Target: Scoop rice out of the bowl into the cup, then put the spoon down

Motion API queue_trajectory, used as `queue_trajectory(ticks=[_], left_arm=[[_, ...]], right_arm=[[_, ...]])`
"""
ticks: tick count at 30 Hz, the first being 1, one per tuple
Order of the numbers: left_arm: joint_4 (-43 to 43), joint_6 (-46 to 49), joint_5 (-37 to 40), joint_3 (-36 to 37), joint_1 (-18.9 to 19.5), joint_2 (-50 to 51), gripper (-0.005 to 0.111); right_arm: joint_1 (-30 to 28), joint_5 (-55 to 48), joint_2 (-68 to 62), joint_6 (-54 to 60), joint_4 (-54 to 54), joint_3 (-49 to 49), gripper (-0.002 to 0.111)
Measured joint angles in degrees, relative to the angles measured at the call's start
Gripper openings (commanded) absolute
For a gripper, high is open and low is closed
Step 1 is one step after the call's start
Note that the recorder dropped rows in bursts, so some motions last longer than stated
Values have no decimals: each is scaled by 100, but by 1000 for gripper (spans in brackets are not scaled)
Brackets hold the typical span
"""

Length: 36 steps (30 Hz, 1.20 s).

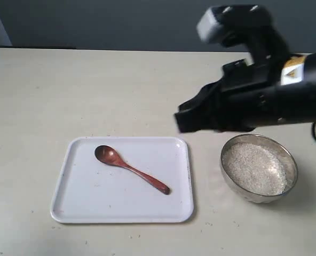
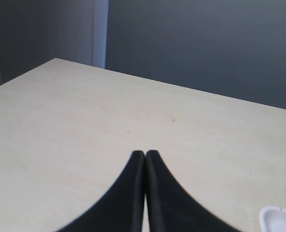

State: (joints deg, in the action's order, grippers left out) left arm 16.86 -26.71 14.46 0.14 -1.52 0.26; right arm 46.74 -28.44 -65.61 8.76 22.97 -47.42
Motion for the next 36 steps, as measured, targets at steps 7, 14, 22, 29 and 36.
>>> queue_trajectory(ticks=[7,14,22,29,36], left_arm=[[0,0,0,0,0,0,1],[0,0,0,0,0,0,1],[0,0,0,0,0,0,1],[0,0,0,0,0,0,1],[0,0,0,0,0,0,1]], right_arm=[[-2092,-86,1692,1896,1140,1088,-1],[-3809,-80,4014,3083,1709,2710,-1],[-4333,445,5490,3672,1926,3776,-1],[-4735,558,6014,3750,1926,4257,-1],[-4809,364,6112,3761,1852,4397,-1]])
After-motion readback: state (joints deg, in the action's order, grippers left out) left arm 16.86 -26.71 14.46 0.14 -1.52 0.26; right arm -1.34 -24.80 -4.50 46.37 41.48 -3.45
